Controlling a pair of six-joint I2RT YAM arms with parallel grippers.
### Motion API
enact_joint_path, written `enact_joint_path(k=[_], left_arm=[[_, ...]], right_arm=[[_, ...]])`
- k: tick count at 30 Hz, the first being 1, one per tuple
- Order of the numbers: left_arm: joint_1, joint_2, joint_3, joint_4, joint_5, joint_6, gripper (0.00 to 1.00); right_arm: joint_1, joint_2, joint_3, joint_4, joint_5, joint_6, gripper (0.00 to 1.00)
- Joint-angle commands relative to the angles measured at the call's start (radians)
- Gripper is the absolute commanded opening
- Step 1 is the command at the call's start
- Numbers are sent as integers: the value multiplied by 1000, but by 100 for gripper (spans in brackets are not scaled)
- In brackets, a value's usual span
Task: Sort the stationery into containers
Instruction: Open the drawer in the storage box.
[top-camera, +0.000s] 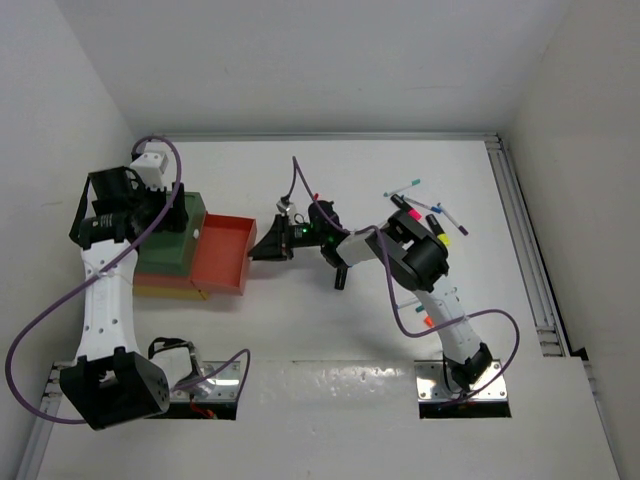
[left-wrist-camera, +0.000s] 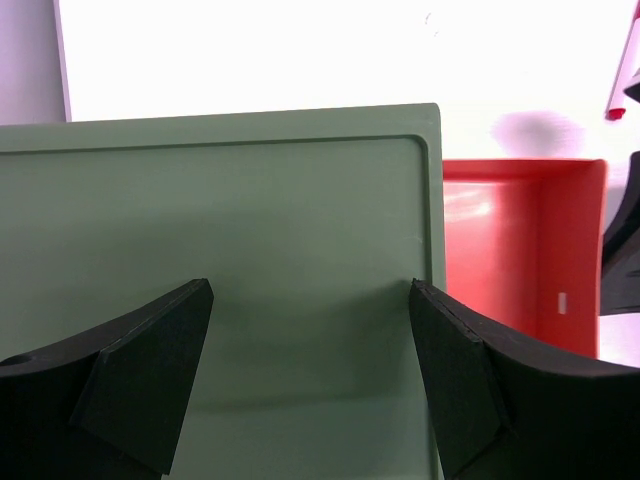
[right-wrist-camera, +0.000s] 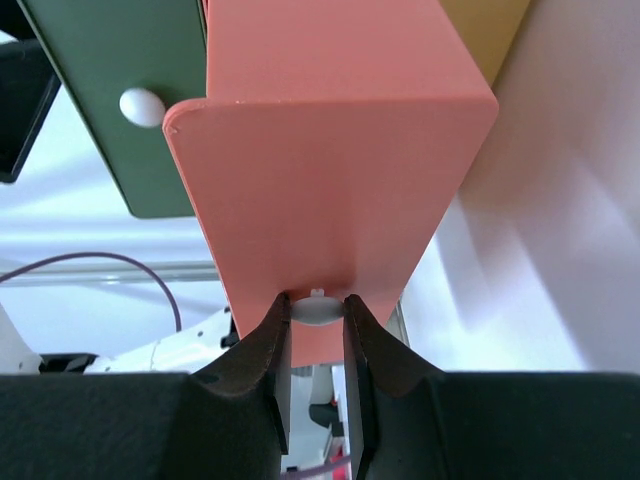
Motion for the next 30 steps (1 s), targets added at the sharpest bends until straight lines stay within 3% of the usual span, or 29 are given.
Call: enact_joint_path(k=[1,7,10,12,14,15,21,30], left_arm=[[16,31,-10,-146,-47,32,86],[12,33,-10,-144,-44,27,86],[12,33,-6,-144,-44,26,86],[14,33,2,-146,-45,26,86],[14,31,10,-146,-44,26,86],[14,33,19,-144,-44,26,86],[14,62,112,-144,-30,29,86],[-1,94,286,-108,79,0,86]], right_arm=[[-12,-62,-41,51,-54,-38,0],[-30,-73,-66,56,-75,-39,0],[-28,-63,-58,56,-85,-27,24],[-28,-55,-47,53,-86,-22,49],[-30,-61,-43,37,-86,-30,55],[-30,-67,-44,25,-86,-42,64],[-50,-156,-36,-229,-91,-229,65],[-136,-347,7,-902,50,-726,57]])
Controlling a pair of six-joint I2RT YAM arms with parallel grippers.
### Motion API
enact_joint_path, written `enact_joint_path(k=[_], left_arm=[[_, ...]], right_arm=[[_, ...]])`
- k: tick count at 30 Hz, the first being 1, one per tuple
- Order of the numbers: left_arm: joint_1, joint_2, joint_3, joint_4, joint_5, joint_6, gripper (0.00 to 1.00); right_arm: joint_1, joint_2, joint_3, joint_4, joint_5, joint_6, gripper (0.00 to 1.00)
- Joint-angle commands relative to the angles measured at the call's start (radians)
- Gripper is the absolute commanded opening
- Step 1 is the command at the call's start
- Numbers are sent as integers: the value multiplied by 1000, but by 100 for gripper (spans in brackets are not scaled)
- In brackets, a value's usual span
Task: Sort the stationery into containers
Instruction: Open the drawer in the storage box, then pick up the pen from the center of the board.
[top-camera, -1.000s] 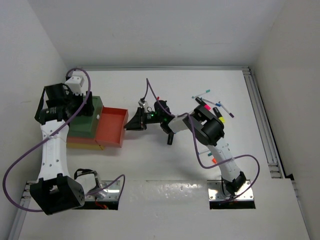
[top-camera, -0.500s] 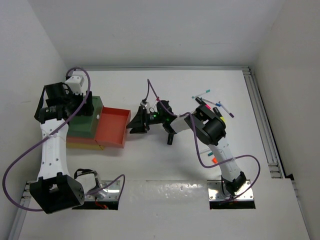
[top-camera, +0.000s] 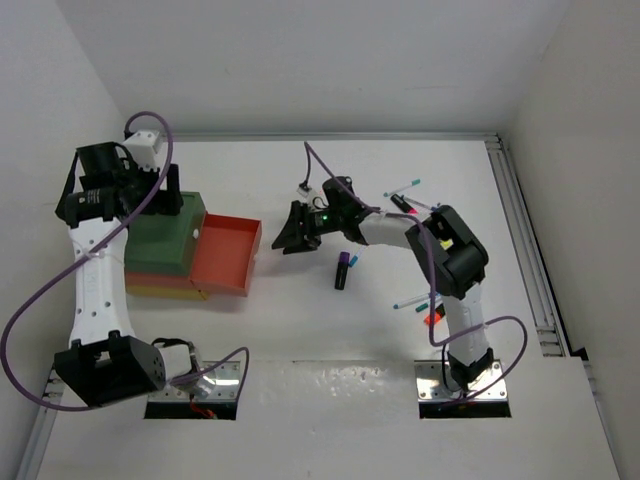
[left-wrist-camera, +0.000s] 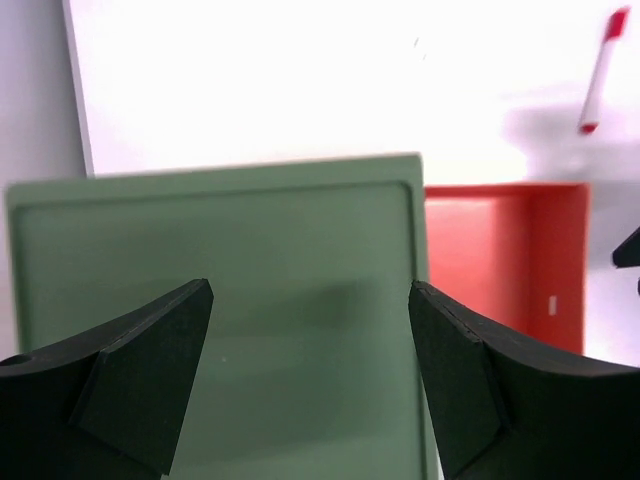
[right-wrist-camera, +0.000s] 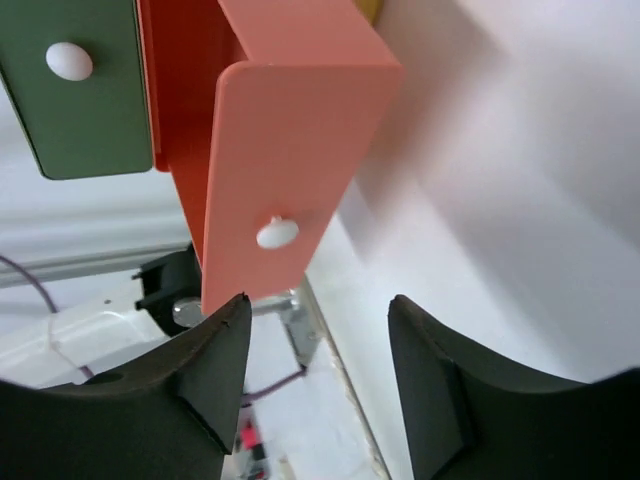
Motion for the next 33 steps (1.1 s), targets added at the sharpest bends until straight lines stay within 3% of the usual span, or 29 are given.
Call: enact_joint_path(k=[1,6,11,18,26,33], left_arm=[[-3,-14,77,35,64,-18,86],[-70,-5,169,86,94,-47,85],[-162,107,325,63,58,-79,82],[-453,276,349,97,-39,-95,76],[-777,525,424,104,-315,-173,75],[-793,753,513,86,-334,-314,74]], right_arm=[[-34,-116,36,-283,84,-261,56],[-96,-203,16,-404,183,-345,55],[-211,-305,-21,-495,231,-380,54],[-425,-441,-59,-639,258,-525,54],[-536,-555,-154,-662,278,-569,54],[-562,-565,-194,-659,266,-566,55]])
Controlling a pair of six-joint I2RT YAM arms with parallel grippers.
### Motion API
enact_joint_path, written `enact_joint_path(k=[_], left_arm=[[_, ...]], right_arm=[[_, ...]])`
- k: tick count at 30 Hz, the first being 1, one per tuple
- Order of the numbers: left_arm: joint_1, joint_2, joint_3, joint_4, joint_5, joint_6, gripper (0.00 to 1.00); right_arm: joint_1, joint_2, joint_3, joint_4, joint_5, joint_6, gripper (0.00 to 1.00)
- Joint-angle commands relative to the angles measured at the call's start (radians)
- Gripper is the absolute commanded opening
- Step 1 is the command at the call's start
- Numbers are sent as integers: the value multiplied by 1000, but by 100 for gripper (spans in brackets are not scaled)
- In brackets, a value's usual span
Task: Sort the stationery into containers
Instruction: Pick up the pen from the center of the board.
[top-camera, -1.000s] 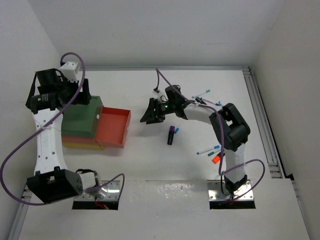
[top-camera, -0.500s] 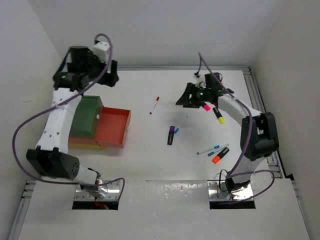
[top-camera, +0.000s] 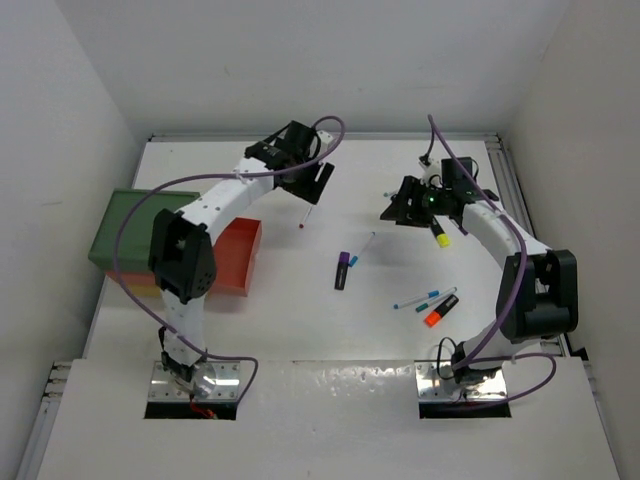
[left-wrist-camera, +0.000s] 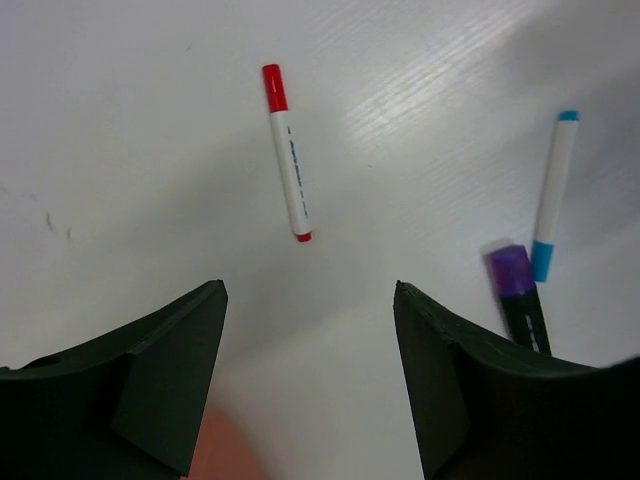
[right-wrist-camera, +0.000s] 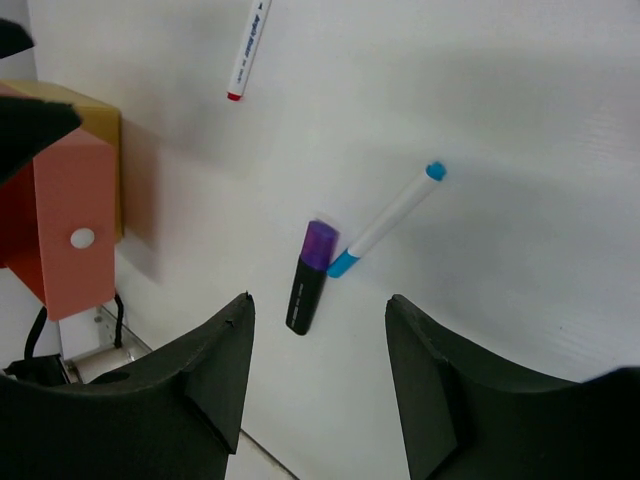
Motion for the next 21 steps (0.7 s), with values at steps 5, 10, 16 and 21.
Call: enact_joint_path(k=[5,10,16,21], left_arm=[[-1,175,114,6,-117,-117,72],[-9,272,180,9,-140,-137,69],[-6,370,246,6,-121,-123,59],[10,437,274,11,-99,-117,56]], right_arm=[[-21,-27,-17,18,-17,-16,55],[-24,-19,-31,27,-24,-7,54],[-32,-21,-40,21,-35,-5,55],[-38,-30,-48,15,-46,-5,54]])
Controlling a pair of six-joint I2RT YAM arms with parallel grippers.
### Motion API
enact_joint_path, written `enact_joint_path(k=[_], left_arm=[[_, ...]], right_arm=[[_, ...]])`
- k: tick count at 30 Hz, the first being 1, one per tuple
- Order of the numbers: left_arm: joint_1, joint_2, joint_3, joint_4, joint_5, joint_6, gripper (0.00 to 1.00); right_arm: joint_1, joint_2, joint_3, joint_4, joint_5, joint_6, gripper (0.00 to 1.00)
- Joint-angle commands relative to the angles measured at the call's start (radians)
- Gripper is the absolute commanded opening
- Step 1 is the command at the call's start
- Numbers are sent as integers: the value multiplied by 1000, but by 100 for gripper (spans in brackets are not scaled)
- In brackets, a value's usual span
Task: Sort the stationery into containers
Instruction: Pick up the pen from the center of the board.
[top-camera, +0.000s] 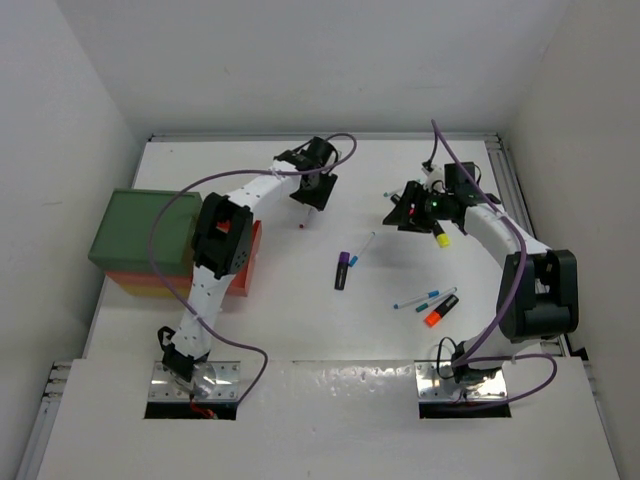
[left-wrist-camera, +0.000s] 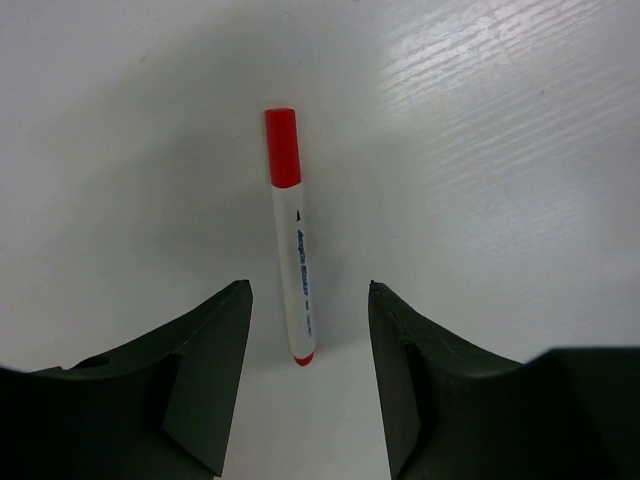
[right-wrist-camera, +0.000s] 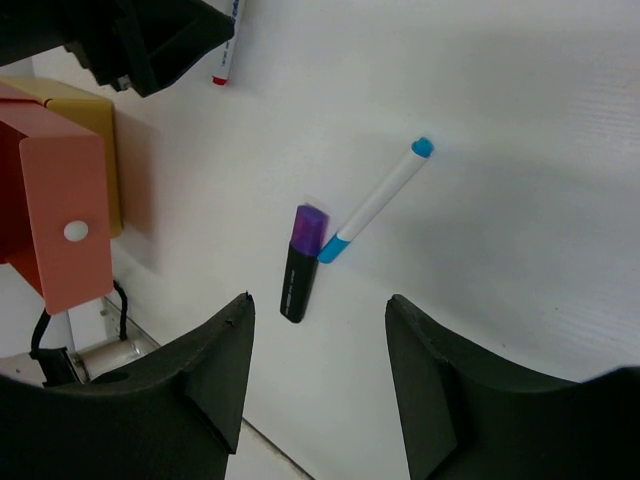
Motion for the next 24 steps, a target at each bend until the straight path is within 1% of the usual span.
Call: enact_joint_path(k=[1,6,11,16,18,20,21,24], left_arm=[[14,44,51,12,14,-3,56],[28,99,86,13,34,-1,56],[36,115,82,9,77,-6,51],[40,102,30,2,109,-1,40],[39,95,4,1,146,-1,36],[33,87,-42,-5,149,-4,33],[25,81,-65,-14,155,-1,29],[19,61,-100,-10,158,-3,24]], right_arm=[[-12,-32,-4,12,-23,-4,54],[-15,-44,-15,13,-26,4,53],[-17,-52,-16,12,-32,14,49],[-21,-52,-13,20,-34,30,44],[-21,-52,-10,18,-37,31,43],[-24,-53,-4,21,-35,30,41],[-29,-52,1,20,-37,30,40],[-37,-53,17,15,-41,27,39]])
